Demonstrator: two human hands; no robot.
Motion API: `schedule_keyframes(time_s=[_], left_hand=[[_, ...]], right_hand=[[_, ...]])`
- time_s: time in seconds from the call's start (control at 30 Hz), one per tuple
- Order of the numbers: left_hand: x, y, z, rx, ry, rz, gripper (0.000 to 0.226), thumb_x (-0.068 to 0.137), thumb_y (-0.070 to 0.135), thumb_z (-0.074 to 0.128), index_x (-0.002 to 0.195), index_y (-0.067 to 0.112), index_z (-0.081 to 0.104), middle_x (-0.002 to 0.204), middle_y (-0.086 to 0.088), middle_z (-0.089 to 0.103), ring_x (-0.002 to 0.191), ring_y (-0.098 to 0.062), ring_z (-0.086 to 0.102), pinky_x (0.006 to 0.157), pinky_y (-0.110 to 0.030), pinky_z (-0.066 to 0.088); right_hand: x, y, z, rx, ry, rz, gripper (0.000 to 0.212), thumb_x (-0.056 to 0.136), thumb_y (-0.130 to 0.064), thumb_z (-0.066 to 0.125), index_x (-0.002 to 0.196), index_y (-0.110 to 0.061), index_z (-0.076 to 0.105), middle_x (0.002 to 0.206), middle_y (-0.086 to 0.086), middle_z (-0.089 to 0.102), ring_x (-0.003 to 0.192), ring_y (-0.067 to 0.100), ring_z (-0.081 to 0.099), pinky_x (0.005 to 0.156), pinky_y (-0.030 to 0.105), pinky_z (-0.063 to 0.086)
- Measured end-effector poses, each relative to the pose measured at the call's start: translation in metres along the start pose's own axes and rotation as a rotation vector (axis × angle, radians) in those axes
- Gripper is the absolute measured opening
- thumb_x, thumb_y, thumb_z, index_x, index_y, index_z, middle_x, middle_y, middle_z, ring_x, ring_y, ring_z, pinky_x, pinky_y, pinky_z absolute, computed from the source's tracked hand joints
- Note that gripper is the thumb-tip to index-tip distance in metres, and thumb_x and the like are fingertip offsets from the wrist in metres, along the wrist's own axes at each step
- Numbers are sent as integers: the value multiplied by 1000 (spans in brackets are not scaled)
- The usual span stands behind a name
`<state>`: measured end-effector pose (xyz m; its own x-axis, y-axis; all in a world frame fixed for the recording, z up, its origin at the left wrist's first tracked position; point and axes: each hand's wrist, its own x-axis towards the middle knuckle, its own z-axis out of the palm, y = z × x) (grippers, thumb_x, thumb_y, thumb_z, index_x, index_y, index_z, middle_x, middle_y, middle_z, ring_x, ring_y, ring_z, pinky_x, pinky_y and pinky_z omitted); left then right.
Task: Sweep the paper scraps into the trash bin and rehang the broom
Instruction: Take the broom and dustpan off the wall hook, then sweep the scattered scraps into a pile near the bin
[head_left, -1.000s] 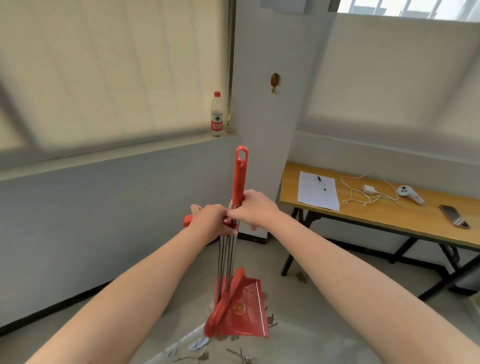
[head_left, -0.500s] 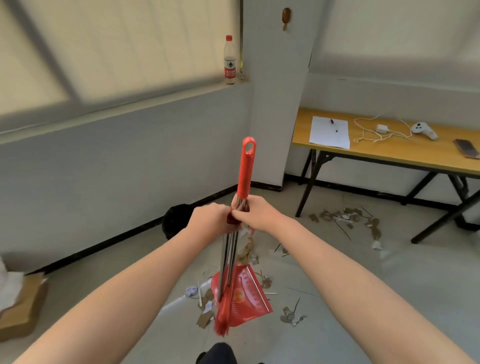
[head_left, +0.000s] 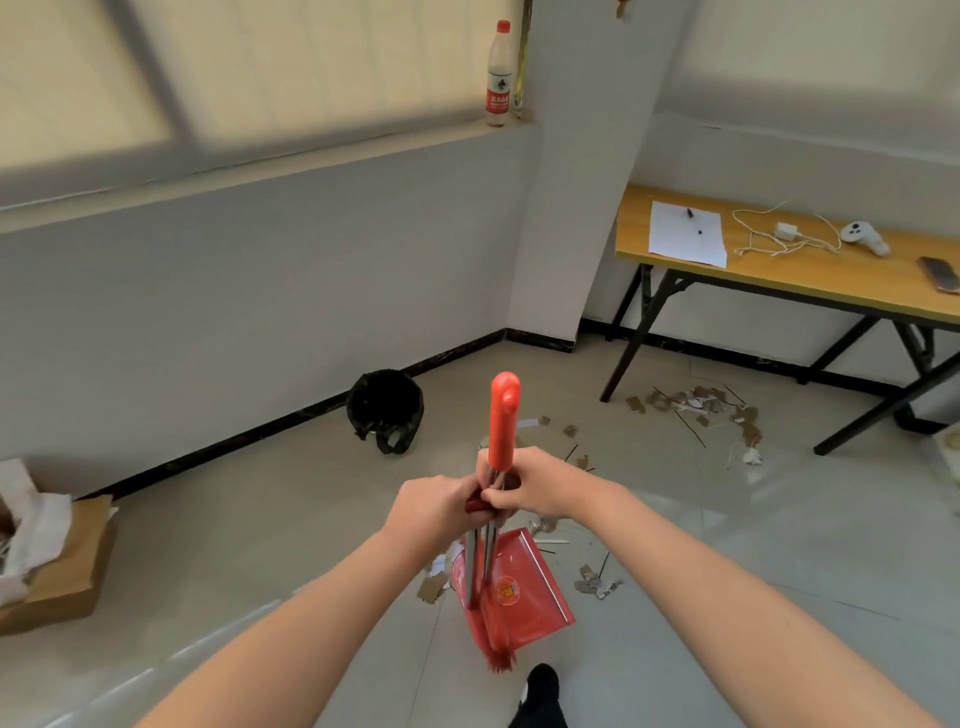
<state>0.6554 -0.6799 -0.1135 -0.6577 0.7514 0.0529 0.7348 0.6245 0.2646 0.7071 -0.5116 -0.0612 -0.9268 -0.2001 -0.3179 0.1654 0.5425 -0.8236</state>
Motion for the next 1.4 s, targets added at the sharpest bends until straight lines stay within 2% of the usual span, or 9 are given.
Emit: schedule_keyframes(time_s=[0.1,0.23,0.43,0.6,0.67,0.8,1.0,1.17,1.4], left_hand=[[-39,-43,-5,-26,-89,-92,49,83,68,52,97,23,64,82,0,73,80,-22,68,46,-22,23],[-93,-102,-16,-83,-49,-234,65,74,81,38,90,24,63,77,3,71,75,-18,67,52,-26,39],[-102,-93,-25,37,-81,-144,39,86,62,61,89,23,65,77,3,71,78,-18,68,46,-20,18],[-115,-105,-23,68,11,-130,47,77,72,60,78,26,61,60,6,64,61,-14,65,42,-21,18],[-122,-106,-16,62,-15,-120,51,77,76,46,79,27,61,62,7,67,60,-12,65,42,-21,18],[-132,-114,-4,43,-37,-206,50,73,76,42,69,29,61,49,8,60,47,-12,63,39,-16,14],[-149,-115,-3,-45,-56,-414,36,82,59,69,77,24,65,67,3,69,69,-21,68,43,-22,23],[-133,-93,-3,-190,-154,-613,39,88,52,63,64,28,44,68,5,59,70,-20,57,50,-28,31],[-147,-82,8,-384,-185,-761,31,85,40,69,59,30,54,65,3,62,72,-27,60,56,-29,37]], right_hand=[[-9,6,-3,82,128,153,8,89,-6,59,88,-4,51,84,12,61,74,18,73,71,30,60],[-40,21,-24,163,249,339,5,91,-10,60,94,-7,58,79,14,65,79,35,73,71,38,61],[-27,1,41,441,71,563,27,96,-6,37,96,-4,63,89,30,66,72,33,71,68,44,61],[-39,16,74,862,144,777,20,87,-20,57,84,-1,61,70,16,59,52,21,58,46,26,54],[-44,20,82,937,154,891,10,87,-5,60,89,0,52,68,14,55,48,17,53,36,19,47],[-49,28,94,723,144,981,20,80,12,54,97,3,49,65,16,54,41,19,53,35,21,45],[-57,41,113,442,312,933,37,75,11,54,102,-4,35,75,20,53,39,23,53,39,27,48],[-84,66,135,434,376,1055,13,88,2,39,99,-4,41,53,12,43,37,16,38,38,19,36],[-115,101,112,343,428,1011,9,91,-7,45,83,-6,48,49,10,45,35,18,38,36,19,34]])
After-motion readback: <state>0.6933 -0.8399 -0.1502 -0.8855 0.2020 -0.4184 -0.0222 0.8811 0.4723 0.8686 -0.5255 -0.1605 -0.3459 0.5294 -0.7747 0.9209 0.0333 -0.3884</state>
